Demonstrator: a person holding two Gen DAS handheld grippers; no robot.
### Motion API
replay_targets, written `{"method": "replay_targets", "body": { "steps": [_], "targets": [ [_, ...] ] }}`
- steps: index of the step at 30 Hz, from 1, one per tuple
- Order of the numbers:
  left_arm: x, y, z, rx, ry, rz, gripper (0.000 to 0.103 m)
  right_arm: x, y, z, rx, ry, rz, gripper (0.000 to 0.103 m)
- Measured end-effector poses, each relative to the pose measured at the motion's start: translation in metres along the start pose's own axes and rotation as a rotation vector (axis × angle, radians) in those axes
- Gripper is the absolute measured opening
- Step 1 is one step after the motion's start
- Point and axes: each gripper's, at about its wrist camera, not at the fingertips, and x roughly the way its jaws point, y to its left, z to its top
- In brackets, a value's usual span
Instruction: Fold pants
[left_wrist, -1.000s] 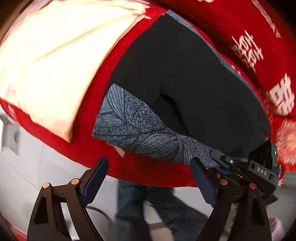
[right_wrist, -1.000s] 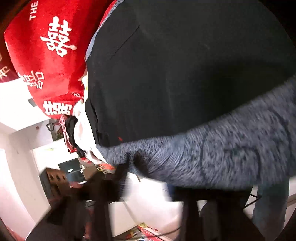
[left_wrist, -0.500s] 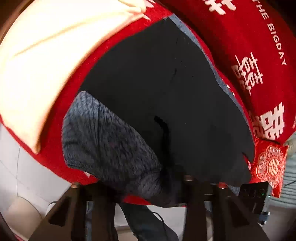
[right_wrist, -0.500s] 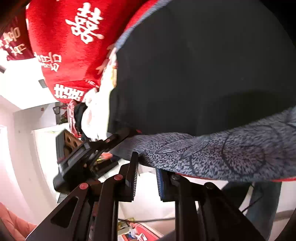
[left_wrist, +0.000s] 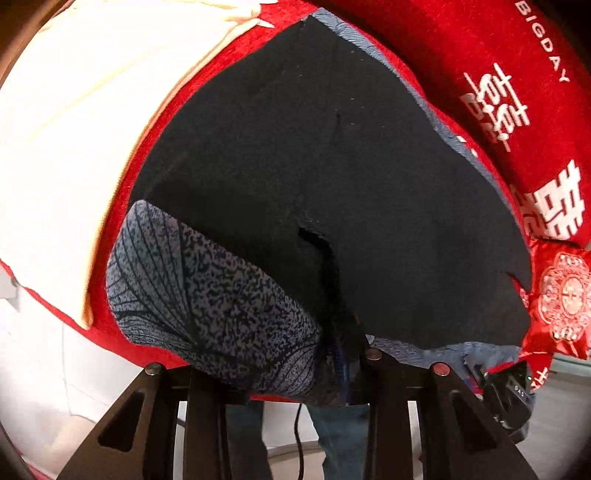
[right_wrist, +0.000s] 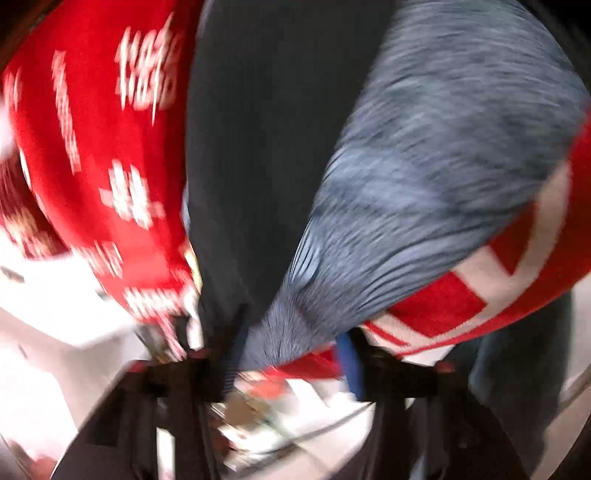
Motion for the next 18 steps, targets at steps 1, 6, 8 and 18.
{"method": "replay_targets", "body": {
  "steps": [1, 6, 8, 18],
  "targets": [
    [-0.003, -0.001, 0.001, -0.009, 0.001, 0.004, 0.025, -0.003, 0.008, 0.000, -0.004, -0.009, -0.032, 0.005],
    [-0.038, -0.030, 0.018, -0.006, -0.077, 0.042, 0.024, -0.016, 0.100, 0.008, -0.320, 0.051, -0.186, 0.005],
    [-0.051, -0.044, 0.033, 0.006, -0.115, 0.048, 0.024, -0.017, 0.144, 0.026, -0.436, 0.083, -0.199, 0.005],
    [-0.031, -0.112, 0.179, 0.045, -0.311, 0.109, 0.025, 0.084, 0.266, 0.172, -0.672, 0.231, -0.291, 0.007]
  ]
}}
